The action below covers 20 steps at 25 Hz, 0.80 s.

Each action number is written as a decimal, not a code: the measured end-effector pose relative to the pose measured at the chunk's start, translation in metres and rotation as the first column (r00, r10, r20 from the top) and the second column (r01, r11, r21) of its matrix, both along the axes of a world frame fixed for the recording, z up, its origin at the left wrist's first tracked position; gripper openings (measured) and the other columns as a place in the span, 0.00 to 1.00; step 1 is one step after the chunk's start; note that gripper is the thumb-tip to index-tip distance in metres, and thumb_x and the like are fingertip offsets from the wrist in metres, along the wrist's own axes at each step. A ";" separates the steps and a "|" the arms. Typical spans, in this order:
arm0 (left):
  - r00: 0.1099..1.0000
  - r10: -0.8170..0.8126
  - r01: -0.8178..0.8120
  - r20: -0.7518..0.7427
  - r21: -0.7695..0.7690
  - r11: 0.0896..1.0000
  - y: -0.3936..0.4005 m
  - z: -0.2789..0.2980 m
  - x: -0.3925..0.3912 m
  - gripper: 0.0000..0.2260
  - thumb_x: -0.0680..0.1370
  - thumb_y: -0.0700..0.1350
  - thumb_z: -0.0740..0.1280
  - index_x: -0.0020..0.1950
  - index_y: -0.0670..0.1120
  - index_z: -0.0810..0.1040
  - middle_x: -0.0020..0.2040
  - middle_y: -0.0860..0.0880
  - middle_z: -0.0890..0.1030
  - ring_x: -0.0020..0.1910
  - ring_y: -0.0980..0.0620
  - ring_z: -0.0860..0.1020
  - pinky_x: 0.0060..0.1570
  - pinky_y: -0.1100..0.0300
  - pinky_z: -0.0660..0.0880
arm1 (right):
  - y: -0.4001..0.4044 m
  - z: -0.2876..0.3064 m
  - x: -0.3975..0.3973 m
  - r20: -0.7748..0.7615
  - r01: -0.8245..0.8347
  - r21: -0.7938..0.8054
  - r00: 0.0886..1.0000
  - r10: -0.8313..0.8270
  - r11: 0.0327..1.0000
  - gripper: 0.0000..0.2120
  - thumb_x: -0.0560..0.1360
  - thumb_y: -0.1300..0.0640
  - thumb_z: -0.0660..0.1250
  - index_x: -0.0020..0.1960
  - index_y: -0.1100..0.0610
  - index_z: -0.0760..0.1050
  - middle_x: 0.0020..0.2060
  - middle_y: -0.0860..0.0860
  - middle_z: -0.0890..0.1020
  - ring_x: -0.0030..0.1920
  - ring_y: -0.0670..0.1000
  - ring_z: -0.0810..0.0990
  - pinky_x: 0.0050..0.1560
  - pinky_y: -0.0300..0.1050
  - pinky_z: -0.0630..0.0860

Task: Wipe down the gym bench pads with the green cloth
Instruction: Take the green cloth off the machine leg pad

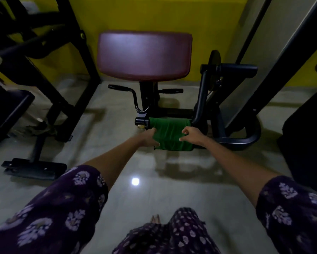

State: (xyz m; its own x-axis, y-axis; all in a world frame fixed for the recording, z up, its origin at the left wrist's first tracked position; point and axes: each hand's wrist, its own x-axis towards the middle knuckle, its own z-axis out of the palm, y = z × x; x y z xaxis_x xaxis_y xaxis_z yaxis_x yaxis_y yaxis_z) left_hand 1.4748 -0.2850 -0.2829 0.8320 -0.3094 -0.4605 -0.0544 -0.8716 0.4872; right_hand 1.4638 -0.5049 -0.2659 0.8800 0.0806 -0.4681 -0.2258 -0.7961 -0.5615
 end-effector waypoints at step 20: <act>0.962 0.246 -0.246 -0.116 0.015 0.969 -0.031 -0.147 0.171 0.28 0.75 0.45 0.69 0.71 0.38 0.62 0.68 0.38 0.69 0.65 0.40 0.69 0.64 0.51 0.67 | 0.005 -0.184 0.234 -0.072 -0.292 -0.155 0.956 0.284 0.944 0.26 0.72 0.63 0.68 0.68 0.55 0.65 0.64 0.61 0.68 0.63 0.62 0.69 0.59 0.54 0.71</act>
